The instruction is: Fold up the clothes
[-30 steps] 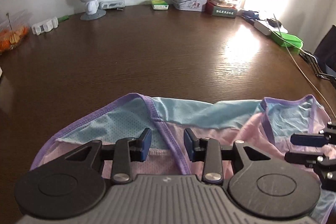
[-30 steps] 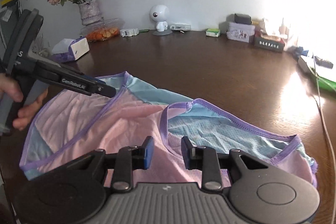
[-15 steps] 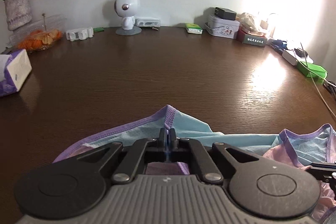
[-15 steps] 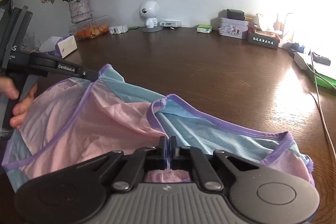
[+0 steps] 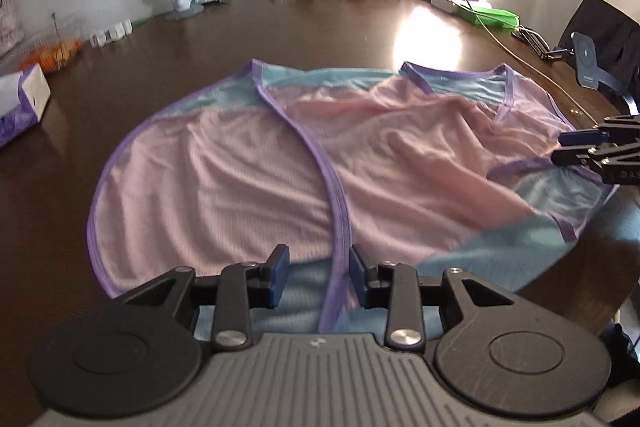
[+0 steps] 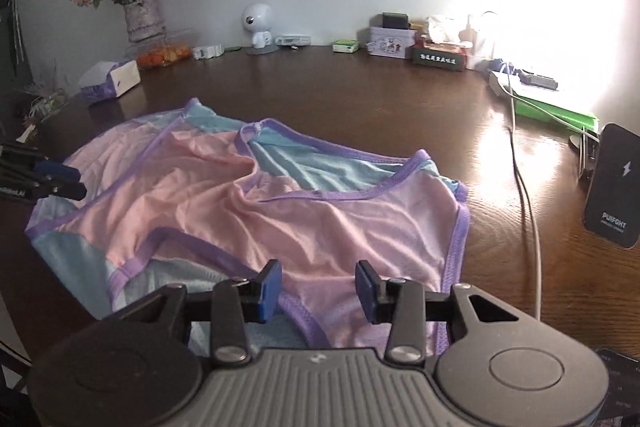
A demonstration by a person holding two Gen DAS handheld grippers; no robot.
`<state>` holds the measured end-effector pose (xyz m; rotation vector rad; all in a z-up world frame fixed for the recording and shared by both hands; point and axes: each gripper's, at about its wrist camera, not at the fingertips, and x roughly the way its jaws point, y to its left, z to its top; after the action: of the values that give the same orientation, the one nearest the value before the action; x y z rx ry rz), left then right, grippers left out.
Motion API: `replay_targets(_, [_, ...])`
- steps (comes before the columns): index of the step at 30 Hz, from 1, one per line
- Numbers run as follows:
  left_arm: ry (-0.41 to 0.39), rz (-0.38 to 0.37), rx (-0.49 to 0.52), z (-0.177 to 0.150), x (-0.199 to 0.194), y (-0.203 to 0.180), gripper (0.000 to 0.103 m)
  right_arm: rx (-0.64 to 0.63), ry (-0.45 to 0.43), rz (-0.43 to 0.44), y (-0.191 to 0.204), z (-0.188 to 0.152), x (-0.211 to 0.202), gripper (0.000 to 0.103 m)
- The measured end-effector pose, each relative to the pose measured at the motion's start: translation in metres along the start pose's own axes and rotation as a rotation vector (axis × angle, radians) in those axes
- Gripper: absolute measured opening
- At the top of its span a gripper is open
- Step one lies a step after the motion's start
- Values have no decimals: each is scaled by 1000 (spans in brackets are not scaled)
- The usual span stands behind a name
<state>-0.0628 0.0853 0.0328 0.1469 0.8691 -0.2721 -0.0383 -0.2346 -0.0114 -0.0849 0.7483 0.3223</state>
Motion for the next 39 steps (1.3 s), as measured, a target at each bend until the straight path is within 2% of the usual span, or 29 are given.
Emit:
replay_targets(1, [7,-8,-11,-7,-2,2,33,-17,-6,-6,3,-1,1,29])
replay_targets(2, [7,-12,-21,-10,-5,4,31,-16,-8,-10,4,0,2,8])
replay_targets(3, [6,-16,-31,-13,-7,5,30,0,-2,-44,1,0,2,0])
replay_targets(5, [10,-29,-47,-15,-11,7,29,29,1,-105,-6,-1,1,2])
replay_targets(7, [7,-21,-14,-4,-14,6,30,50,14,-138,-12,-2,-2,2])
replay_targets(9, [-38,5,63,24,-15,7,38,50,12,-130,-12,4,-7,6])
replay_targets(11, [-79,34,142,52,-14,8,50,85,-49,-32,-12,20,-18,9])
replay_targets(14, [-75,83,213,97,24,24,54,64,-113,78,-1,58,-6,25])
replay_targets(15, [-62,96,209,111,41,33,54,45,-116,97,5,72,5,31])
replay_targets(18, [-50,171,99,129,83,66,53,60,-56,126,16,106,54,32])
replay_targets(19, [-50,198,65,126,91,75,52,86,-40,148,17,114,69,32])
replay_targets(22, [-42,180,52,109,98,85,50,225,15,216,11,125,106,32])
replay_targets(24, [-66,199,57,98,94,86,47,246,66,202,15,128,127,31])
replay_targets(25, [-69,216,54,94,90,87,40,222,84,179,20,128,135,28])
replay_targets(26, [-76,230,49,89,87,86,36,201,87,159,25,127,140,12])
replay_targets(27, [-88,237,52,85,86,85,35,180,75,132,27,127,142,7])
replay_targets(30, [-107,191,31,72,69,78,35,124,34,44,31,128,145,7])
replay_targets(33, [-120,125,0,57,49,69,35,137,22,53,23,128,140,9])
replay_targets(35, [-129,80,-21,48,35,64,35,118,-9,74,23,126,119,12])
replay_targets(36, [-133,58,-31,43,28,61,37,96,-35,84,23,122,105,19])
replay_targets(38, [-142,13,-52,34,15,56,47,66,-74,94,21,107,70,29])
replay_targets(39, [-146,-9,-62,29,8,53,47,62,-72,111,20,96,56,30])
